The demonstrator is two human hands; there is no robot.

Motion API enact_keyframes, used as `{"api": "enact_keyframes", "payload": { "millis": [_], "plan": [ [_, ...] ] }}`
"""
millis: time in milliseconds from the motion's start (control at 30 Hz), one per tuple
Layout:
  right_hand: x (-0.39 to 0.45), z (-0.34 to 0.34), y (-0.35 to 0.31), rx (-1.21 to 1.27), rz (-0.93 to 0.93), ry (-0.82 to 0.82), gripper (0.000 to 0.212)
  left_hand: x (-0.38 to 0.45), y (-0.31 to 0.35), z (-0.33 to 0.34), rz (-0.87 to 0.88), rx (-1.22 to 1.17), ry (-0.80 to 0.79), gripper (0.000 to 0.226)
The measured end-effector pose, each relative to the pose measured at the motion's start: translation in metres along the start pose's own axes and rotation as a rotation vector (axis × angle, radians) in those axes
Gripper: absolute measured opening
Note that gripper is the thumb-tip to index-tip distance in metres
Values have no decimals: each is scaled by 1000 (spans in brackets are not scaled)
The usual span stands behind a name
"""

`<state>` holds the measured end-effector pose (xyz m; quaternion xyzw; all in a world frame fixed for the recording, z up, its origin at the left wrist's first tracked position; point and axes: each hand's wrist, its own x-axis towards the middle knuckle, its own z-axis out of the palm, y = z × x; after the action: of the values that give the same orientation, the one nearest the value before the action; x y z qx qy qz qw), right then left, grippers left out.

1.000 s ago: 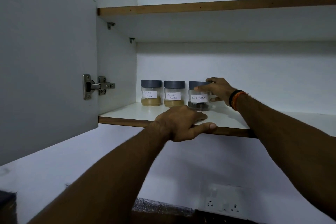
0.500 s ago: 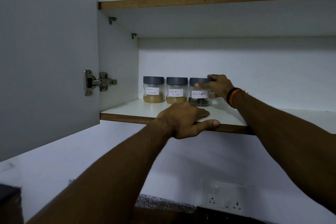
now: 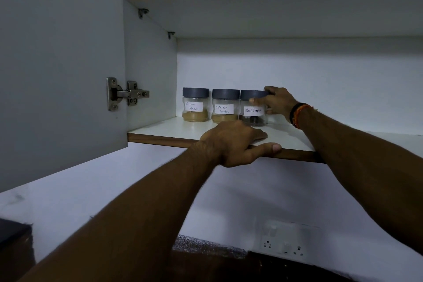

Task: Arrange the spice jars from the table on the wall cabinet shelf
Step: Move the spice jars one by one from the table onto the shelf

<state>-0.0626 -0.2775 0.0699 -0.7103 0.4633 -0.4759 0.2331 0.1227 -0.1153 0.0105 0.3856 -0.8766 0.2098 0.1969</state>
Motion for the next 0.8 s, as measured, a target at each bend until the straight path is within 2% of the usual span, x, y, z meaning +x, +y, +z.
{"api": "enact_keyframes", "payload": {
  "millis": [100,200,567,700,800],
  "plan": [
    [0,-1,0,12,-1,-22,68,0,0,1,9,-1,10,80],
    [-1,-1,-2,27,21,-34,82,0,0,1,7,2,14,81],
    [1,-3,1,31,50,-21,90,0,0,-2,29,11,-1,73],
    [-13,-11,-2,32,67,84,94,-1,0,-1,49,20,20,65],
    [-35,-18,-10,84,82,184,84,-2,0,-2,67,12,29,62]
  ]
}}
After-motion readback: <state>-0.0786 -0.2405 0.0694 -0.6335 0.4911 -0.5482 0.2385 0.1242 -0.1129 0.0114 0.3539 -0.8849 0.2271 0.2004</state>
